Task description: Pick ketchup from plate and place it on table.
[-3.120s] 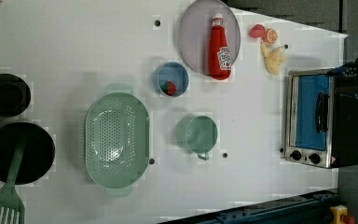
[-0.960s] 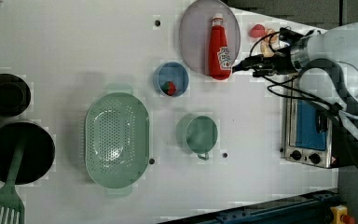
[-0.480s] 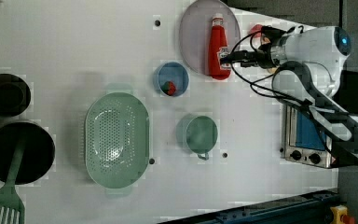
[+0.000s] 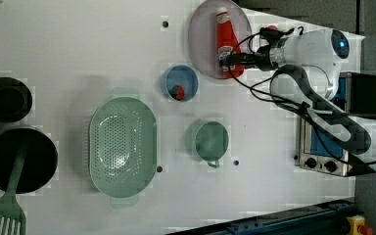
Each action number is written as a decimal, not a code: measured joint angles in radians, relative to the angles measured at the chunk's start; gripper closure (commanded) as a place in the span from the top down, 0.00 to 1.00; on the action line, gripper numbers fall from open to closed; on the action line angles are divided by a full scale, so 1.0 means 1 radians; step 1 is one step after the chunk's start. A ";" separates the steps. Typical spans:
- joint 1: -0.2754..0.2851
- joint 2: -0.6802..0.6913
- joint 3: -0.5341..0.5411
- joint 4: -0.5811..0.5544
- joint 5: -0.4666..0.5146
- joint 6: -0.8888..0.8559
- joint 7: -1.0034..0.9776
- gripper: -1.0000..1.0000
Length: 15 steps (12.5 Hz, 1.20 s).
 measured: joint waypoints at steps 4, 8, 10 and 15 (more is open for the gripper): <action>0.010 0.025 -0.005 0.013 -0.005 0.024 0.000 0.84; 0.012 0.029 -0.008 0.035 -0.006 0.030 0.000 0.63; 0.006 0.026 -0.005 0.037 0.005 0.026 0.000 0.63; 0.004 -0.002 -0.009 0.058 0.017 -0.139 0.000 0.63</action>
